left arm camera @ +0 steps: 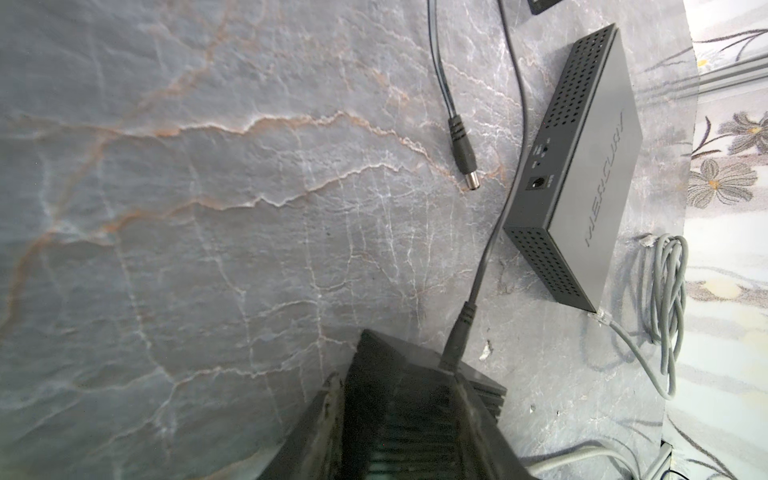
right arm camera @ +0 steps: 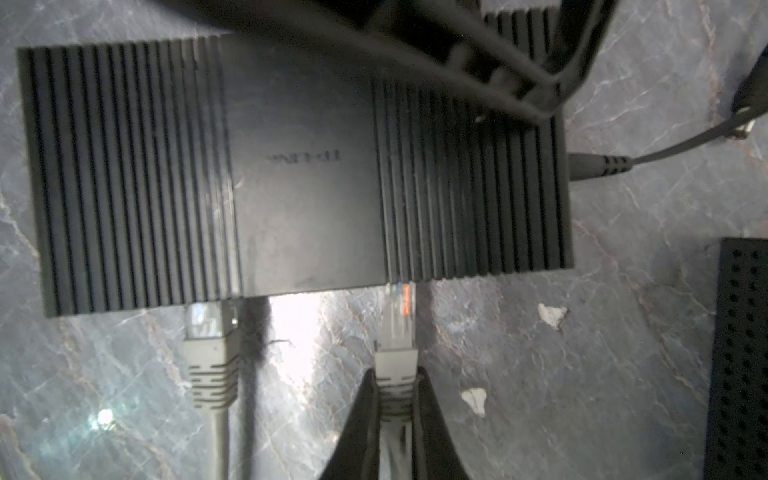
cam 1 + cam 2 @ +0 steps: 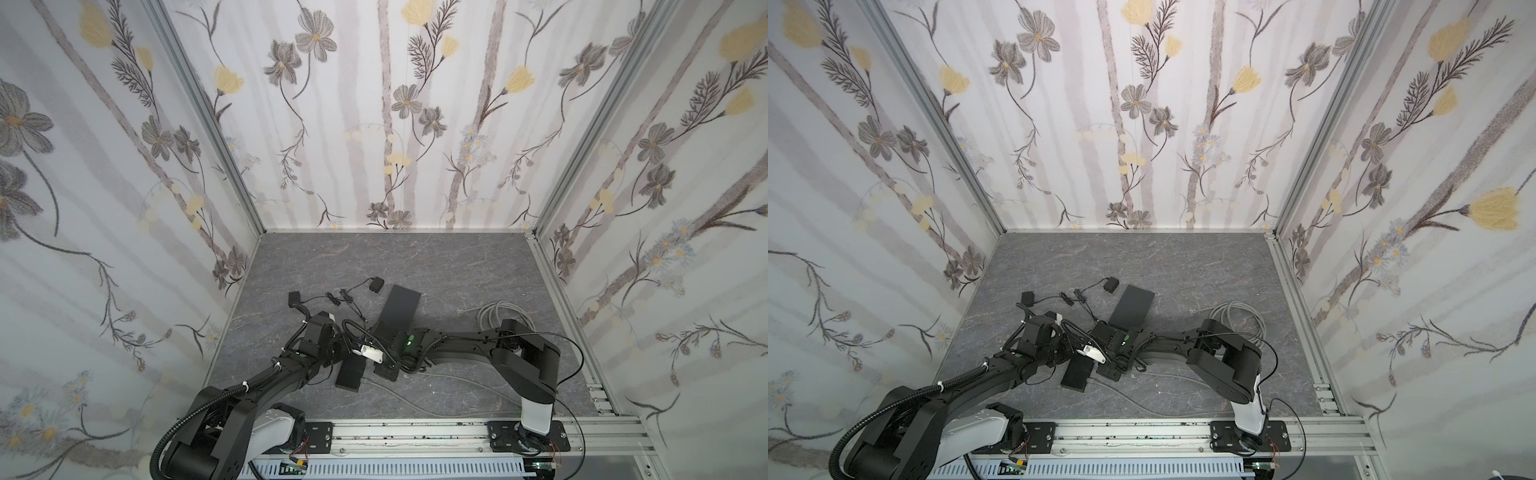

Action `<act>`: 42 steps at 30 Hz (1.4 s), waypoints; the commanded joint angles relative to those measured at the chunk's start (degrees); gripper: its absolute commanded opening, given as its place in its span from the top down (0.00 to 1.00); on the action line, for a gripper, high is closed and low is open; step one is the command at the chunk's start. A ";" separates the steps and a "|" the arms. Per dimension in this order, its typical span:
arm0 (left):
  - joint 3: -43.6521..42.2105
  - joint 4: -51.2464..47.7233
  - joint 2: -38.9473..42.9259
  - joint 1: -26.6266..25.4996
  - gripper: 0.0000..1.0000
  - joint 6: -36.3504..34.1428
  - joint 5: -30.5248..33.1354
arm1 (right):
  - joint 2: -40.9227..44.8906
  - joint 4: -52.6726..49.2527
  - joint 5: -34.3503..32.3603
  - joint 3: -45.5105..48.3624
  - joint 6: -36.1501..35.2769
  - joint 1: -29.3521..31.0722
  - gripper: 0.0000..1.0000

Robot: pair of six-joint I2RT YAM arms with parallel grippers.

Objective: Insert the plug into the switch port
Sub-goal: 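Lower the left gripper onto the ribbed switch while the right carries the plug, then hold the switch with the left gripper while the right aligns the plug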

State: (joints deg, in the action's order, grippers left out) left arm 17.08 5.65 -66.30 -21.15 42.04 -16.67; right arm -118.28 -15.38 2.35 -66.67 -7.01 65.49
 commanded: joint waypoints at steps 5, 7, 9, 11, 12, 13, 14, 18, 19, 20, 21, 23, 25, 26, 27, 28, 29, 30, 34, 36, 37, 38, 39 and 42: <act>-1.38 1.68 -0.49 -1.59 0.57 1.94 -0.36 | -1.06 4.33 1.16 -1.80 1.29 -0.02 1.00; -2.20 3.10 -0.80 -1.88 0.57 2.50 -0.66 | -1.11 4.46 1.34 -2.43 1.67 -0.02 1.00; -2.74 4.24 -1.18 -2.16 0.57 2.93 -1.37 | -0.92 4.48 1.66 -2.99 1.98 -0.03 1.00; -2.93 4.80 -1.55 -2.58 0.57 3.05 -2.23 | -0.59 5.42 2.45 -3.03 2.65 -0.02 1.00; -2.93 4.85 -1.62 -2.85 0.57 3.12 -2.40 | -0.51 5.92 2.80 -2.98 2.86 -0.04 1.00; -3.16 5.18 -1.75 -3.24 0.57 3.34 -2.58 | -0.51 6.28 3.05 -3.10 3.08 -0.03 1.00; -3.49 5.73 -1.74 -3.58 0.57 3.57 -2.67 | -0.50 6.55 3.10 -3.26 3.24 -0.02 1.00; -4.40 6.67 -1.91 -4.16 0.57 3.86 -2.74 | -0.22 7.33 2.84 -3.04 3.56 -0.03 1.00; -4.62 6.84 -2.03 -4.17 0.58 3.44 -2.83 | -0.11 7.61 2.75 -2.64 3.42 -0.09 1.00; -4.77 7.29 -2.18 -4.17 0.63 3.00 -2.93 | 0.07 7.83 2.66 -2.35 3.29 -0.17 1.00; -4.79 7.29 -2.40 -4.11 0.67 2.75 -3.10 | 0.14 7.87 2.65 -2.19 3.22 -0.19 1.00; -4.62 7.53 -2.86 -4.17 0.77 2.14 -4.38 | 0.44 7.85 2.66 -1.90 2.83 -0.35 1.00; -4.51 7.53 -3.02 -4.17 0.78 2.25 -5.30 | 0.65 8.11 2.62 -1.54 2.60 -0.45 1.00; -4.57 7.49 -3.06 -4.17 0.78 2.26 -5.63 | 0.78 8.37 2.59 -1.29 2.53 -0.53 1.00; -4.60 7.40 -3.13 -4.17 0.77 2.26 -5.88 | 0.77 8.54 2.73 -1.18 2.69 -0.62 1.00; -4.60 7.31 -3.42 -4.12 0.76 2.10 -6.37 | 0.79 8.69 2.90 -1.09 2.64 -0.67 1.00; -4.50 7.60 -3.88 -4.21 0.75 1.99 -7.10 | 0.77 8.87 3.01 -1.01 2.80 -0.72 1.00; -4.51 8.29 -4.58 -4.17 0.74 1.95 -7.95 | 0.78 9.04 3.09 -0.96 2.77 -0.73 1.00; -5.21 12.63 -7.93 -4.25 0.75 3.33 -10.88 | 0.51 9.97 3.20 -0.91 2.99 -0.80 1.00; -5.69 14.33 -8.90 -4.38 0.75 4.16 -11.20 | 0.44 10.49 2.89 -1.02 3.43 -0.94 1.00; -5.89 14.95 -9.10 -4.65 0.75 4.51 -11.20 | 0.61 10.83 2.38 -1.04 3.84 -1.05 1.00; -6.07 15.30 -9.19 -4.81 0.75 4.78 -11.18 | 0.83 11.19 1.73 -1.18 4.25 -1.15 1.00; -6.09 15.35 -9.15 -4.93 0.75 5.01 -11.00 | 1.00 11.57 0.83 -1.25 4.63 -1.28 1.00; -6.26 14.63 -8.09 -5.99 0.75 5.33 -10.61 | 1.21 11.86 -1.35 -1.93 5.55 -1.58 1.00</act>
State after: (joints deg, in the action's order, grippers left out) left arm 11.46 29.52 -74.48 -25.52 44.66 -15.62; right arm -117.67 -19.62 2.39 -67.18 -2.44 64.16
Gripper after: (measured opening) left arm 0.249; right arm 0.118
